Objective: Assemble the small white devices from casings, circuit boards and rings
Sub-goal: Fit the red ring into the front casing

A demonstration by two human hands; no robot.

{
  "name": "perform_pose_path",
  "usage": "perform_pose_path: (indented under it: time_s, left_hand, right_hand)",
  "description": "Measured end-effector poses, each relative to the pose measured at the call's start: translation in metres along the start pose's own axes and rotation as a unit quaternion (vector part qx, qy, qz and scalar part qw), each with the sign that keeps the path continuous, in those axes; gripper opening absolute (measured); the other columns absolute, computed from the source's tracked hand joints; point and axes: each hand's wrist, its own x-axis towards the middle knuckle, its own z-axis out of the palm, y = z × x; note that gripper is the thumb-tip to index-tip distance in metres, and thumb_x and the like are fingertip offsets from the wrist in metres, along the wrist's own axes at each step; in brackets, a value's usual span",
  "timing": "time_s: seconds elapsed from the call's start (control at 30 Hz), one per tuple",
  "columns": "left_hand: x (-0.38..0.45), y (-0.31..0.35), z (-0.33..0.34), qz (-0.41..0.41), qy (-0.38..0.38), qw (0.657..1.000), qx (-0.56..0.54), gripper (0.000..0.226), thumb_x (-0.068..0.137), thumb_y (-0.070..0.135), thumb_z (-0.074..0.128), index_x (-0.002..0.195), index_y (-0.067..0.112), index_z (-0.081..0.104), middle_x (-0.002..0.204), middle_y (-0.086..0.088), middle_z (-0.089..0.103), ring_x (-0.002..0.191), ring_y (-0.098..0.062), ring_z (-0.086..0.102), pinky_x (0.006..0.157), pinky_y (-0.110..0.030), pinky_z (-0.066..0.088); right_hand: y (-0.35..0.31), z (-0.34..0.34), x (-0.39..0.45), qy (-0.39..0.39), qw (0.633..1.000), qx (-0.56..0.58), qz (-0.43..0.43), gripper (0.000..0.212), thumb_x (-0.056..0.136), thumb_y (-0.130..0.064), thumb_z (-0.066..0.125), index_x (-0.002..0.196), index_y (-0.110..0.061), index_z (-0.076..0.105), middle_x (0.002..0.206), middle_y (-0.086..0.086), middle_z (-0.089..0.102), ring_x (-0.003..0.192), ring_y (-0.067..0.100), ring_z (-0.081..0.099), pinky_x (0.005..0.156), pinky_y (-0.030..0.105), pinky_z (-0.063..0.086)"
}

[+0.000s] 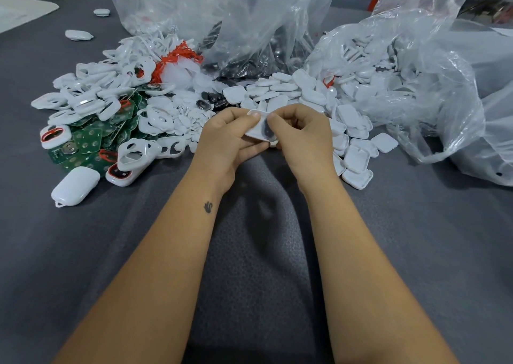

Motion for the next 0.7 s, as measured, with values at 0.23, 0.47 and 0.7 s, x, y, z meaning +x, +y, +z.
perform_pose_path:
  time_s: [0.23, 0.47, 0.7]
  left_hand:
    - [0.0006, -0.0015, 0.0003, 0.006, 0.008, 1.000, 0.020, 0.012, 0.093, 0.011, 0.061, 0.081, 0.014, 0.064, 0.073, -0.001, 0.074, 0.070, -0.014, 0.073, 0.059, -0.024, 0.056]
    - [-0.0006, -0.0006, -0.0002, 0.004, 0.015, 1.000, 0.013, 0.015, 0.095, 0.009, 0.058, 0.081, 0.013, 0.062, 0.073, -0.002, 0.074, 0.069, -0.014, 0.073, 0.058, -0.024, 0.056]
    - [-0.0014, -0.0004, 0.0033, 0.008, 0.013, 1.000, 0.017, 0.015, 0.096, 0.014, 0.059, 0.084, 0.011, 0.069, 0.075, -0.003, 0.074, 0.072, -0.012, 0.072, 0.063, -0.022, 0.056]
  right_hand:
    - [0.0025, -0.0005, 0.0005, -0.004, 1.000, -0.012, -0.004, 0.012, 0.083, -0.012, 0.068, 0.072, -0.015, 0.068, 0.060, -0.003, 0.058, 0.055, 0.006, 0.049, 0.059, 0.027, 0.044]
    - [0.0019, -0.0004, -0.0003, -0.012, 1.000, -0.012, 0.006, 0.013, 0.084, -0.015, 0.067, 0.072, -0.019, 0.068, 0.064, -0.002, 0.062, 0.062, 0.010, 0.054, 0.071, 0.040, 0.054]
    - [0.0002, 0.0069, -0.0040, -0.002, 1.000, -0.004, 0.013, 0.011, 0.086, -0.017, 0.067, 0.075, -0.019, 0.069, 0.067, -0.002, 0.063, 0.067, 0.013, 0.058, 0.078, 0.049, 0.055]
